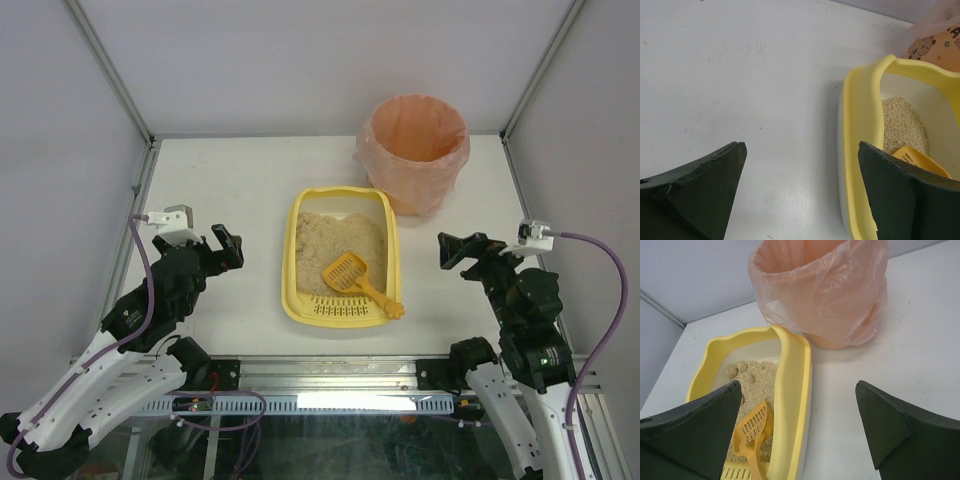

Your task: Clean the litter box

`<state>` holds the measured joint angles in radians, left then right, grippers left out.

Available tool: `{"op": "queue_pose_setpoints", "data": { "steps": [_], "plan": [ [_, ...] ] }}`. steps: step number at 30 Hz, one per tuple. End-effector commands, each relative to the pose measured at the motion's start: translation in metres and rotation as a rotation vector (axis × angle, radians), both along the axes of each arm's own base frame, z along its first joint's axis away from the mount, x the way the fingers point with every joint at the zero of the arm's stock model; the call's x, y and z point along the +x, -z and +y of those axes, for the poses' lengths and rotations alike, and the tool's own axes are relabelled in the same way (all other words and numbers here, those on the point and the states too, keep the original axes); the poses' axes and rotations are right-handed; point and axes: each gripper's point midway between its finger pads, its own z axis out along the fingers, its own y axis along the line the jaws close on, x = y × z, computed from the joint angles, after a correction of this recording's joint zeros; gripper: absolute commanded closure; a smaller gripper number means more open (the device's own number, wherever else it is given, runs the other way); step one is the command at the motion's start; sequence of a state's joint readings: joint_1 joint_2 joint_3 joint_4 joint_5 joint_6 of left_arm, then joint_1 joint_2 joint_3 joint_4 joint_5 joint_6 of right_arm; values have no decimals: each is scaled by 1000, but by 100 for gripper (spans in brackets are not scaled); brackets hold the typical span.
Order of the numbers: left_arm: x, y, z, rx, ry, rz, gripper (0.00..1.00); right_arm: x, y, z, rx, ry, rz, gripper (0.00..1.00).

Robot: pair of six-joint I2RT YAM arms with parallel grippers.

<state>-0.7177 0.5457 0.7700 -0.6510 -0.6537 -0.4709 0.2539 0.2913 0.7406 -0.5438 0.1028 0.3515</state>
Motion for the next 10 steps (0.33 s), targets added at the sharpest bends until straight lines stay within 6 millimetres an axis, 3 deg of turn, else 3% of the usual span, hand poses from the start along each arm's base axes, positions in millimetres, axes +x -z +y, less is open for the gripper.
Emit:
{"op": "queue_pose_setpoints", "data": {
  "steps": [1,10],
  "plan": [
    [5,-10,4,0,-27,-39,1,2,-4,-10,0,57,-16,0],
    [7,-9,6,7,-38,-37,1,3,0,-14,-4,80,15,0]
  ]
}}
